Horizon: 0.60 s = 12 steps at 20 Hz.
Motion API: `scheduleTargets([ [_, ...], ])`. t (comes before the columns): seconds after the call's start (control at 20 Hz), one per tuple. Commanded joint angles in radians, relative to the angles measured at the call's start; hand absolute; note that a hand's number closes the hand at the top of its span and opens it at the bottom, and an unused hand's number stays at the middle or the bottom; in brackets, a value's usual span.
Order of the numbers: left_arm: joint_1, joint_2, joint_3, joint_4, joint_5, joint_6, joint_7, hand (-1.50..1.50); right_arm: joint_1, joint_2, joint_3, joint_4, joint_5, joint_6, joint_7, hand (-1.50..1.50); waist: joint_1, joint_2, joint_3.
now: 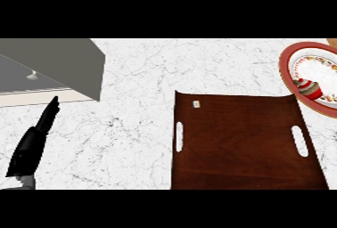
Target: Pick the cupcake from the tray and place it in the plate
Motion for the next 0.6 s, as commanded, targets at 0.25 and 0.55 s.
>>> scheduleTargets([
  [0.25, 0.004, 0.012, 0.025, 0.022, 0.015, -0.009, -0.029, 0.00, 0.114, -0.120, -0.143, 0.014, -0.146, 0.185, -0.065, -1.50, -0.009, 0.010, 0.007],
  [0.55, -0.002, -0.002, 0.008, -0.007, 0.003, 0.000, 0.002, 0.00, 0.168, -0.174, -0.144, -0.031, -0.147, 0.255, -0.126, -1.50, 0.001, 0.011, 0.009],
])
